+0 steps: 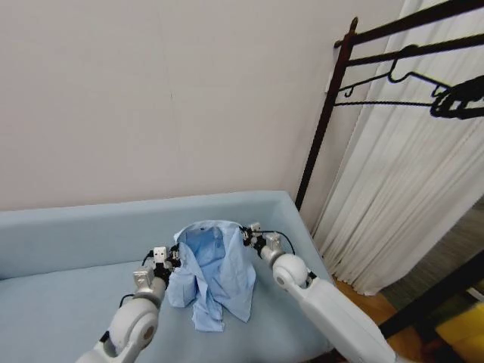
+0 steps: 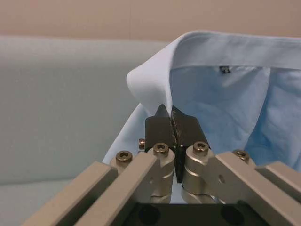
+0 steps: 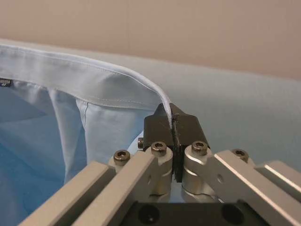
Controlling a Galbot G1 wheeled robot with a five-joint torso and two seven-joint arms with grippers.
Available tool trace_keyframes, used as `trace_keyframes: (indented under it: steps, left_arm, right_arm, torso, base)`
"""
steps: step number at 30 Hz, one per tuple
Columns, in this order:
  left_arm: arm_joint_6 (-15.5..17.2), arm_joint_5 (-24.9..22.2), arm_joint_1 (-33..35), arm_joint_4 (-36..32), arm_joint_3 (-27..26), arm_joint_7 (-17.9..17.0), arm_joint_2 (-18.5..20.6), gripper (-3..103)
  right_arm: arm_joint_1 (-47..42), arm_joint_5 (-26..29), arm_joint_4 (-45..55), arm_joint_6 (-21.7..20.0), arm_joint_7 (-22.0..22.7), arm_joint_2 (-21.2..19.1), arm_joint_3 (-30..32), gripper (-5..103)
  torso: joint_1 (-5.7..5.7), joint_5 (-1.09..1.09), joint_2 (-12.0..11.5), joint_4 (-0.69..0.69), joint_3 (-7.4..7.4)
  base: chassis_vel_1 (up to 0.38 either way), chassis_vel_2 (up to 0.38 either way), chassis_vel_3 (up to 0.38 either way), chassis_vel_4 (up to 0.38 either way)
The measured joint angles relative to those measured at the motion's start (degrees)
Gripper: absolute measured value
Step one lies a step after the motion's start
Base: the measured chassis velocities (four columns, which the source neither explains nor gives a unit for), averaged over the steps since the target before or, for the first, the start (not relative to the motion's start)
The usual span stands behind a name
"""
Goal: Pick up the clothes from the sofa and hang them on the clothes hanger.
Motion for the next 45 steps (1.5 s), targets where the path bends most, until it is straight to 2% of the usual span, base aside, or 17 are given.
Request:
trace_keyframes:
  steps: [1, 3, 6, 7, 11, 19, 22, 24, 26, 27, 29, 32, 38, 45]
  left_arm:
    - [0.0, 0.0, 0.0, 0.0, 0.0, 0.0, 0.0, 0]
    - [0.02, -2.52, -0.82, -1.96, -1.93, -0.45, 2.54, 0]
    - [0.53, -7.15, -3.6, -4.09, -3.64, -1.47, 6.45, 0]
    - [0.53, -7.15, -3.6, -4.09, -3.64, -1.47, 6.45, 0]
    - [1.33, -11.88, -7.0, -5.93, -4.88, -2.6, 11.02, 0]
    - [2.29, -18.4, -16.15, -4.0, -4.99, -3.61, 16.17, 0]
    - [2.3, -19.57, -19.81, -1.05, -5.01, -1.1, 17.89, 0]
    - [2.3, -19.61, -20.23, -0.6, -5.04, -0.42, 18.11, 0]
    - [2.39, -19.62, -21.6, 0.37, -5.28, 2.65, 19.06, 0]
    - [2.39, -19.62, -21.6, 0.37, -5.28, 2.65, 19.06, 0]
    - [3.45, -19.62, -23.07, 0.63, -5.36, 5.11, 19.5, 0]
    - [4.99, -20.14, -25.65, 1.22, -5.12, 6.91, 19.91, 0]
    - [6.55, -22.42, -30.72, 3.82, -4.87, 8.6, 21.72, 0]
    - [7.7, -26.06, -36.92, 6.98, -3.75, 8.6, 23.65, 0]
  right_arm:
    - [0.0, 0.0, 0.0, 0.0, 0.0, 0.0, 0.0, 0]
    - [3.01, 1.66, 1.17, -0.89, 0.89, 0.08, -1.37, 0]
    - [6.61, 3.53, 3.02, -2.05, 1.78, -0.67, -1.9, 0]
    - [6.61, 3.53, 3.02, -2.05, 1.78, -0.67, -1.9, 0]
    - [10.99, 5.78, 4.15, -2.93, 2.46, -2.28, -1.89, 0]
    - [18.15, 9.03, 3.54, -3.88, 1.93, -4.25, -0.84, 0]
    - [20.74, 10.36, 2.35, -3.91, -0.62, -5.22, 0.21, 0]
    - [21.07, 10.52, 2.17, -3.91, -1.01, -5.36, 0.39, 0]
    - [22.61, 11.12, 1.49, -3.91, -2.95, -6.09, 1.09, 0]
    - [22.61, 11.12, 1.49, -3.91, -2.95, -6.09, 1.09, 0]
    - [23.88, 11.46, 1.21, -3.99, -4.32, -6.46, 1.46, 0]
    - [25.88, 12.01, 0.8, -4.37, -5.0, -6.48, 1.55, 0]
    - [29.76, 10.04, -1.87, -4.74, -6.98, -6.41, 1.36, 0]
    - [32.2, 3.44, -3.32, -4.43, -8.45, -6.04, 0.14, 0]
  torso:
    - [0.0, 0.0, 0.0, 0.0, 0.0]
    - [0.0, -0.01, -0.01, 0.01, 0.0]
    - [0.0, -0.01, 0.0, -0.05, 0.0]
    - [0.0, -0.01, 0.0, -0.05, 0.0]
    - [0.0, 0.0, 0.0, -0.05, 0.0]
    - [0.0, 0.0, 0.0, -0.04, 0.0]
    - [0.0, 0.0, -0.01, -0.04, 0.01]
    - [0.0, 0.0, 0.0, -0.04, 0.01]
    - [0.0, 0.0, -0.01, -0.03, 0.0]
    - [0.0, 0.0, -0.01, -0.03, 0.0]
    - [0.0, 0.0, 0.0, -0.04, 0.0]
    - [-0.01, 0.0, 0.0, -0.04, 0.0]
    - [0.0, 0.0, 0.0, -0.03, 0.0]
    - [0.0, 0.01, 0.01, -0.04, 0.0]
  base:
    - [0.0, 0.0, 0.0, 0.0]
    - [0.0, 0.0, 0.0, 0.0]
    - [0.0, 0.0, 0.0, 0.0]
    - [0.0, 0.0, 0.0, 0.0]
    - [0.0, 0.0, 0.0, 0.0]
    - [0.0, 0.0, 0.0, 0.0]
    - [0.0, 0.0, 0.0, 0.0]
    - [0.0, 0.0, 0.0, 0.0]
    - [0.0, 0.0, 0.0, 0.0]
    - [0.0, 0.0, 0.0, 0.0]
    - [0.0, 0.0, 0.0, 0.0]
    - [0.0, 0.0, 0.0, 0.0]
    - [0.0, 0.0, 0.0, 0.0]
    - [0.0, 0.0, 0.0, 0.0]
